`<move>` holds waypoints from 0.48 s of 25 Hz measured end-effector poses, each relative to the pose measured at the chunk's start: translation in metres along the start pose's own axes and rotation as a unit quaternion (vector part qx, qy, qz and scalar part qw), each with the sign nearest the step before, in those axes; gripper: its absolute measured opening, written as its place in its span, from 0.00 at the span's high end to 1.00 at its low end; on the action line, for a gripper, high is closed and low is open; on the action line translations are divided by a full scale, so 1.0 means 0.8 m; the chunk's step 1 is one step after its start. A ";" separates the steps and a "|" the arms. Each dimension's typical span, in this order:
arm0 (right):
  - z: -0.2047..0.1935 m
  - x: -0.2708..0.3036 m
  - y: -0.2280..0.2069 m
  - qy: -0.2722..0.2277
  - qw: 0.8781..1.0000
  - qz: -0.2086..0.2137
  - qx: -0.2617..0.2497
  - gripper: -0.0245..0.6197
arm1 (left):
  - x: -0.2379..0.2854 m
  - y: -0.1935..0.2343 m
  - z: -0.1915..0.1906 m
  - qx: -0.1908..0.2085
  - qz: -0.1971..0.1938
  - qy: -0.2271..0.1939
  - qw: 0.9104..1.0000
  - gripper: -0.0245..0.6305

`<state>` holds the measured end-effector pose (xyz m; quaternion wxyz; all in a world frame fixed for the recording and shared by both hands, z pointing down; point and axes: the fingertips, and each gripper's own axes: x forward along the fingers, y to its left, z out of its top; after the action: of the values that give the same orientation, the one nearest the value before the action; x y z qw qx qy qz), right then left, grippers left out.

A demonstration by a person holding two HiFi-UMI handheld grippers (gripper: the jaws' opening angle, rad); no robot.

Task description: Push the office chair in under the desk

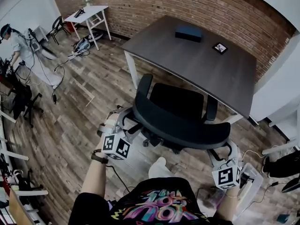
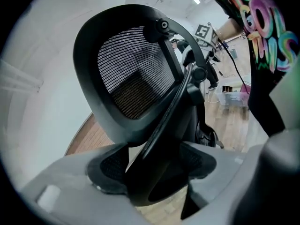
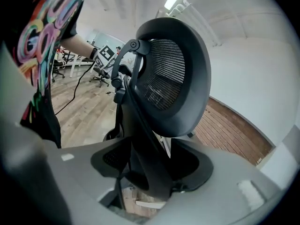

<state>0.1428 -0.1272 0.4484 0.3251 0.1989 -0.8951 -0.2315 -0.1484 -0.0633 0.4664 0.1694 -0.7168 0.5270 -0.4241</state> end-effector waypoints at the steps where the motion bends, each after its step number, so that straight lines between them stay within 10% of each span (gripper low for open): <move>1: 0.002 0.008 -0.005 -0.001 1.000 -0.002 0.002 0.54 | 0.008 0.007 -0.003 0.002 -0.001 -0.001 1.000 0.45; 12: 0.004 0.063 -0.051 0.015 1.000 -0.020 0.010 0.54 | 0.082 0.061 -0.015 0.013 -0.022 -0.022 0.999 0.45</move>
<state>0.1135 -0.1849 0.4489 0.3319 0.2236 -0.8881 -0.2259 -0.1822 -0.1387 0.4681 0.1806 -0.7350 0.5019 -0.4186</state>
